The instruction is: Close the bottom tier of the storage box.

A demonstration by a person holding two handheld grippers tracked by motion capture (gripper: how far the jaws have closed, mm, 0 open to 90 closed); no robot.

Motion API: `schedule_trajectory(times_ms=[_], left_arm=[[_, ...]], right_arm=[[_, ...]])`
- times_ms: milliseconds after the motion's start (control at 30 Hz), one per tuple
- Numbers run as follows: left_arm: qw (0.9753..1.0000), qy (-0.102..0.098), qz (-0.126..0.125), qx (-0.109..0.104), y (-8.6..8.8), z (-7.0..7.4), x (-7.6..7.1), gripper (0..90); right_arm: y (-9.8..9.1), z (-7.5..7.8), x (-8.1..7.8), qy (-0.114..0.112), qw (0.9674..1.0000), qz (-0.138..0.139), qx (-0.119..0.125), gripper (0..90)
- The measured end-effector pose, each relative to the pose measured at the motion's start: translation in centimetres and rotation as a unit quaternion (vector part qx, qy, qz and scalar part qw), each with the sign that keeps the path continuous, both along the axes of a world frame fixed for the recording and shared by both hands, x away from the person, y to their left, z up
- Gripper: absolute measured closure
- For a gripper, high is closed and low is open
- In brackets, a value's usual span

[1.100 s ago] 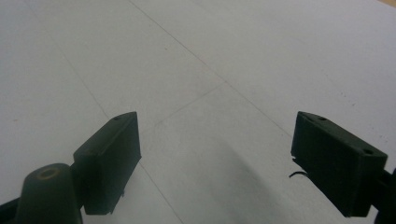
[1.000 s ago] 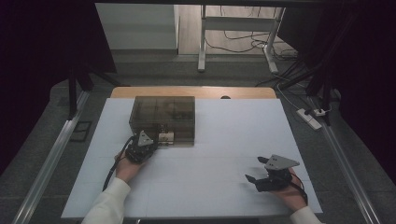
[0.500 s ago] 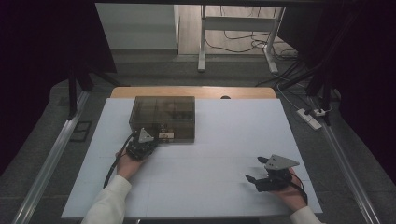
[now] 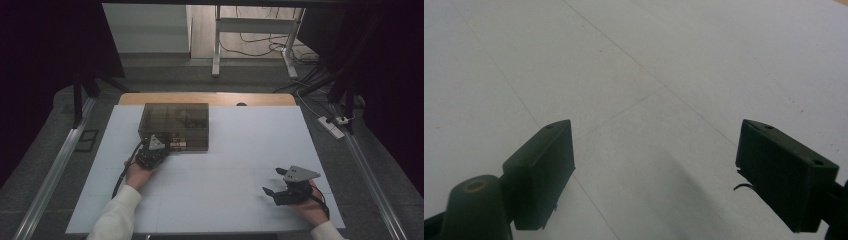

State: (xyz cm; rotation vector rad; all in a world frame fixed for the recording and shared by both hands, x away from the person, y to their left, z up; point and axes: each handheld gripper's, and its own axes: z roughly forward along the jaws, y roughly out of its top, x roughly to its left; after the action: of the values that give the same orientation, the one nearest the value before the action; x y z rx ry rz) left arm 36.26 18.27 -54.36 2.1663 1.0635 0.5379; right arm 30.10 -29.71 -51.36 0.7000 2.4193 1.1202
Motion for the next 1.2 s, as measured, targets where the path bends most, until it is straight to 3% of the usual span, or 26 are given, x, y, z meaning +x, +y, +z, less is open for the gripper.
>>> schedule_trajectory(times_ms=[733,1200], left_arm=[[1.0000,-0.003,0.007,0.001,-0.1,0.0,1.3,88.8],[1.0000,-0.007,-0.003,0.006,-0.1,0.5,0.7,88.8]], right_arm=[[-0.1,-0.1,0.0,0.001,1.0000,0.000,-0.001,15.3],[-0.5,0.1,0.0,0.002,0.9999,-0.007,0.014,15.3]])
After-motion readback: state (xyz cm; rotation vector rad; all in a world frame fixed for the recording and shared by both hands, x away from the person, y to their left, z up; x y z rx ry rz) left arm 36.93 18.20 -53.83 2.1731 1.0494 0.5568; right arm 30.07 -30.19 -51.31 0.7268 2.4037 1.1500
